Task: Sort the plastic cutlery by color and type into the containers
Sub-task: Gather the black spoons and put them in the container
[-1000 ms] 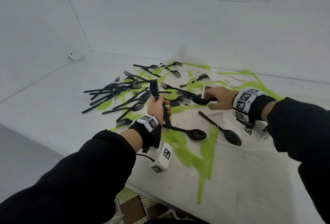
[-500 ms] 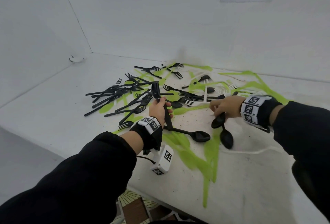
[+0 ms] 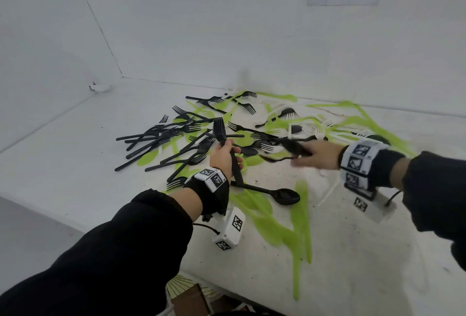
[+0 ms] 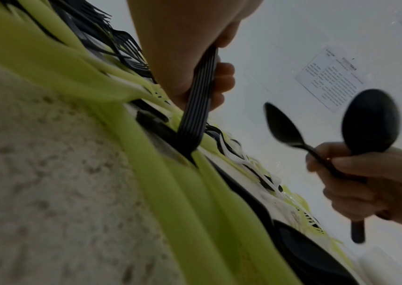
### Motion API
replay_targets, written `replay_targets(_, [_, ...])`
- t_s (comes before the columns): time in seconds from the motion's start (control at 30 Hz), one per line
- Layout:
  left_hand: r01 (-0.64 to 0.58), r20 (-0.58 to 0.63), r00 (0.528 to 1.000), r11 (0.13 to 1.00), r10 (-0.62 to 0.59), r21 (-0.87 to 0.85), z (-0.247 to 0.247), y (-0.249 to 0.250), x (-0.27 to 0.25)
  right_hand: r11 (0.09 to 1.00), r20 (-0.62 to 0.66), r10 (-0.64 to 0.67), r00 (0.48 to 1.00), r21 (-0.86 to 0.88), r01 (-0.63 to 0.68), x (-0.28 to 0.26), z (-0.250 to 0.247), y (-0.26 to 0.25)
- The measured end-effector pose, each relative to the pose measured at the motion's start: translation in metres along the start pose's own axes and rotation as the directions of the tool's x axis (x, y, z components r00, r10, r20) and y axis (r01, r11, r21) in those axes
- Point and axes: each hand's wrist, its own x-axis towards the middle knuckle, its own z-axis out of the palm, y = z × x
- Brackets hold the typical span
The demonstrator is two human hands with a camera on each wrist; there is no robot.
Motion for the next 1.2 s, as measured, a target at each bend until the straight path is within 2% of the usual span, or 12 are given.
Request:
replay_targets(0.1, [-0.003,0.012,1.000,1.000,0.003,0.012,-0.002,0.001,0.004,0.992,0.173,0.070,0.982,-0.112,-0.051,0.008,0.024,-0.013])
replay_targets(0.2, [-0.006,0.022,1.000,1.000,0.006,0.011,-0.004,0.004,0.008,0.981,0.209,0.100,0.973,-0.185,-0.061,0.015,0.036,-0.016])
replay_targets(0.3, [0.017,0.031,0.999,1.000,-0.017,-0.003,-0.006,0.007,0.012,0.978,0.120,0.100,0.988,-0.192,-0.075,0.018,0.024,-0.012])
replay_targets(0.4, [0.048,0.043,0.998,0.999,-0.048,-0.009,-0.006,0.010,0.015,0.981,-0.062,0.106,0.992,-0.156,-0.115,0.015,-0.007,-0.003])
replay_targets(0.5, [0.022,0.056,0.998,1.000,-0.023,0.021,-0.002,0.011,0.017,0.983,-0.211,0.067,0.975,-0.154,-0.101,0.011,-0.037,0.009])
replay_targets(0.63, [-0.011,0.100,0.995,0.996,0.003,0.084,0.006,0.008,0.015,0.983,-0.232,-0.043,0.972,-0.185,-0.001,0.004,-0.057,0.011])
replay_targets(0.73, [0.037,0.177,0.982,0.987,-0.066,0.158,0.015,0.007,0.008,0.980,-0.270,-0.120,0.955,-0.189,0.069,0.003,-0.062,-0.001])
replay_targets(0.8, [0.089,0.256,0.956,0.974,-0.143,0.211,0.022,0.006,0.001,0.970,-0.249,-0.151,0.957,-0.223,0.095,0.008,-0.062,-0.009])
replay_targets(0.93, [0.196,0.363,0.889,0.948,-0.280,0.252,0.037,-0.001,-0.013,0.948,-0.257,-0.118,0.959,-0.317,0.032,0.019,-0.059,-0.019])
replay_targets(1.0, [0.219,0.383,0.868,0.936,-0.317,0.277,0.043,-0.006,-0.018,0.958,-0.300,-0.091,0.950,-0.287,0.001,0.023,-0.058,-0.021])
replay_targets(1.1, [0.223,0.378,0.866,0.930,-0.327,0.293,0.049,-0.012,-0.023,0.972,-0.325,-0.068,0.943,-0.235,-0.010,0.029,-0.057,-0.020])
replay_targets(1.2, [0.219,0.384,0.875,0.948,-0.296,0.230,0.053,-0.018,-0.024,0.985,-0.339,-0.040,0.940,-0.173,-0.020,0.034,-0.050,-0.017])
